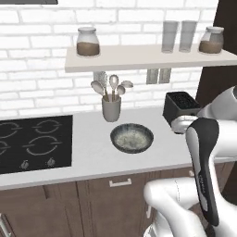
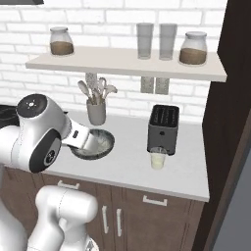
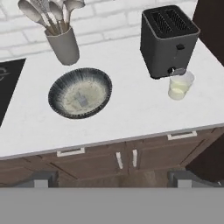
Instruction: Grab a lemon wedge from the fridge and one ice cube from the ice bowl, and put them in the glass of lemonade.
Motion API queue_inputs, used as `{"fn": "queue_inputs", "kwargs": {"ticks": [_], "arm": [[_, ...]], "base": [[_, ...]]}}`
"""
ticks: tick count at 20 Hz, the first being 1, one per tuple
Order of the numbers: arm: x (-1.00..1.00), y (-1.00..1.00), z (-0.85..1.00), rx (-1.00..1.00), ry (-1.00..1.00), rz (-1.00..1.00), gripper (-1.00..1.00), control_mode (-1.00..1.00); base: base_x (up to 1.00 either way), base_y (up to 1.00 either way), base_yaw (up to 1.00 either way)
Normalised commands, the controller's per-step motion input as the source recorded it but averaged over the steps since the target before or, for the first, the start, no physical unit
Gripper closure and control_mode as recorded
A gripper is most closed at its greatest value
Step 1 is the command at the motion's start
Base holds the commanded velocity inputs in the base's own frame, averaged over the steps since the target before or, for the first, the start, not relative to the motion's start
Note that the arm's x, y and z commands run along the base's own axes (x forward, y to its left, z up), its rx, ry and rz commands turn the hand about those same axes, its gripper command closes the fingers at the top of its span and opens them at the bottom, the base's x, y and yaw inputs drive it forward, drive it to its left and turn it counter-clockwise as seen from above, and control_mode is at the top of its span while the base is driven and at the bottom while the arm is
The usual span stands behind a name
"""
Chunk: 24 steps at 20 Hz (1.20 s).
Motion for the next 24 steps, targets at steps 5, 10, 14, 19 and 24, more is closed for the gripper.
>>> {"fn": "queue_inputs", "kwargs": {"ticks": [5, 10, 14, 19, 24], "arm": [[0.34, 0.64, -0.43, -0.12, 0.24, 0.01, -1.00, -1.00], [0.71, 0.57, -0.52, -0.09, 0.20, 0.09, -1.00, -1.00], [0.45, 0.00, -0.48, 0.00, 0.12, 0.22, -1.00, -1.00], [0.87, 0.27, -0.42, 0.02, 0.09, 0.23, -1.00, -1.00], [0.88, 0.11, -0.08, 0.04, 0.03, 0.15, -1.00, -1.00]], "base": [[0.04, 0.09, 0.00], [0.00, 0.00, 0.00], [0.00, 0.00, 0.00], [0.00, 0.00, 0.00], [0.00, 0.00, 0.00]]}}
